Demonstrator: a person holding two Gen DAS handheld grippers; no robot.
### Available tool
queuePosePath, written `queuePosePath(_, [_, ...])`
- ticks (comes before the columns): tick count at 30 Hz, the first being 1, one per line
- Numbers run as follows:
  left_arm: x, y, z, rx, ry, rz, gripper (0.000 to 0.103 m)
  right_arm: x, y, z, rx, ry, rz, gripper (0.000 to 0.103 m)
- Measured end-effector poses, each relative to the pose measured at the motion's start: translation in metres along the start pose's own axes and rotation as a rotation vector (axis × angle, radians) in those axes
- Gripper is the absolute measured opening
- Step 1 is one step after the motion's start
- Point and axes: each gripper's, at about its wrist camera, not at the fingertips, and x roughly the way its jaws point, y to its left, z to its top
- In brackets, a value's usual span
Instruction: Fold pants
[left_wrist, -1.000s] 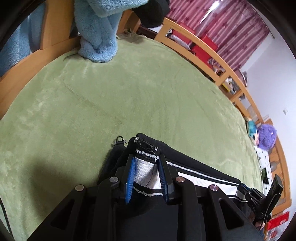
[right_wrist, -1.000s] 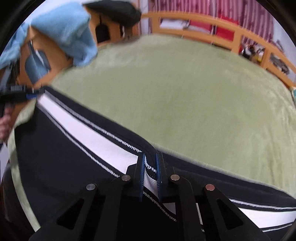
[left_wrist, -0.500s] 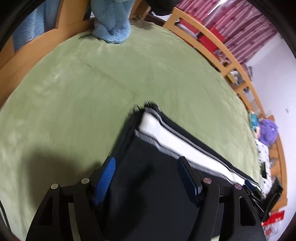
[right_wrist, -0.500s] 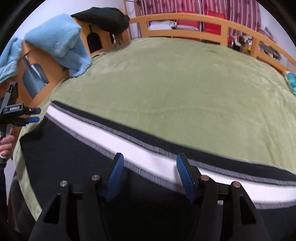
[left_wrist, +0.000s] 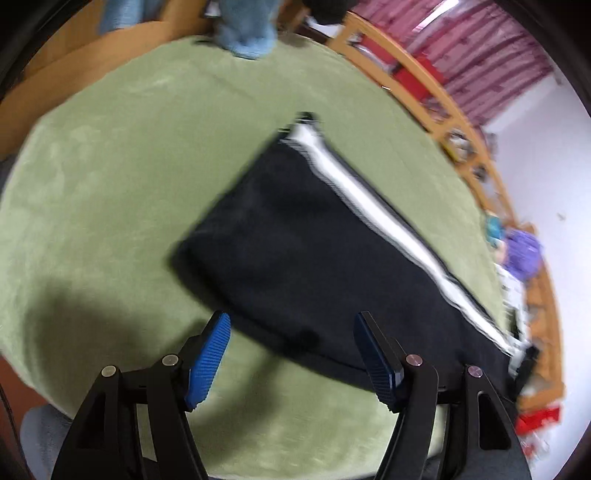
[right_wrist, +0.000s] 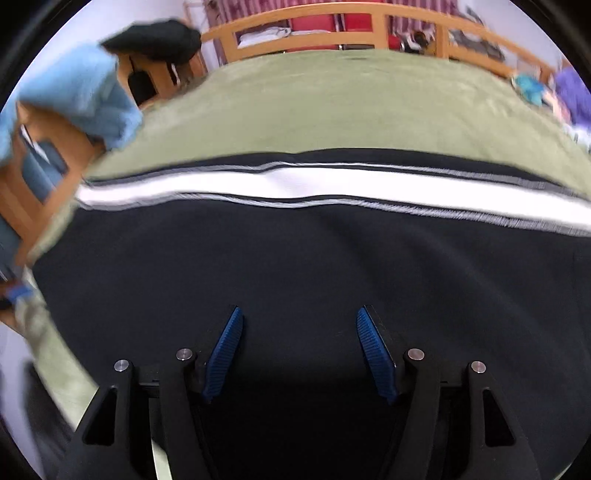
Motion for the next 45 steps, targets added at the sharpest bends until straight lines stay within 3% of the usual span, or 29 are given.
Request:
queuePosePath(4, [0.016, 0.019, 0.000, -0.080, -0.003, -0.010, 0.067, -0.019, 0.007, -0.015, -0.010, 0.018, -0.029, 0.064])
queuePosePath(11, [0.027, 0.043, 0.024, -0.171, -0.111, -0.040, 0.063, -0.062, -0.019, -0.048, 0.083, 0.019, -0.102, 0.064])
queuePosePath(14, [0.027, 0.043, 0.031, -0.184, -0.111, -0.007, 0.035, -0.075, -0.033, -0.059, 0.175, 0.000, -0.086, 0.064])
queuePosePath(15, [0.023, 0.043, 0.031, -0.172, -0.116, -0.036, 0.025, -0.079, -0.036, -0.060, 0.200, -0.013, -0.078, 0.064])
queuePosePath(17, [0.008, 0.038, 0.034, -0.147, -0.142, -0.086, 0.023, -0.086, -0.042, -0.061, 0.221, -0.036, -0.078, 0.064])
queuePosePath(19, [-0.009, 0.025, 0.037, -0.093, -0.164, -0.072, 0.023, -0.097, -0.046, -0.059, 0.221, -0.068, -0.090, 0.064])
queuePosePath(23, [-0.047, -0.025, 0.042, 0.017, -0.244, -0.024, 0.023, -0.115, -0.061, -0.054, 0.211, -0.119, -0.091, 0.064])
queuePosePath(26, [-0.073, -0.074, 0.043, 0.130, -0.313, -0.056, 0.022, -0.130, -0.073, -0.050, 0.215, -0.151, -0.084, 0.064])
queuePosePath(32, [-0.094, -0.227, 0.021, 0.457, -0.353, -0.097, 0.022, -0.148, -0.100, -0.048, 0.209, -0.196, -0.071, 0.064])
queuePosePath(35, [-0.081, -0.305, -0.008, 0.584, -0.296, -0.184, 0.022, -0.156, -0.124, -0.048, 0.240, -0.214, -0.051, 0.064])
queuePosePath(39, [-0.030, -0.391, -0.060, 0.689, -0.169, -0.264, 0.022, -0.170, -0.149, -0.055, 0.296, -0.235, -0.040, 0.064])
queuePosePath(42, [0.021, -0.426, -0.099, 0.720, -0.001, -0.346, 0.026, -0.178, -0.167, -0.065, 0.321, -0.226, -0.054, 0.064])
queuePosePath(45, [0.049, -0.427, -0.128, 0.707, 0.168, -0.360, 0.040, -0.179, -0.180, -0.076, 0.343, -0.197, -0.073, 0.064])
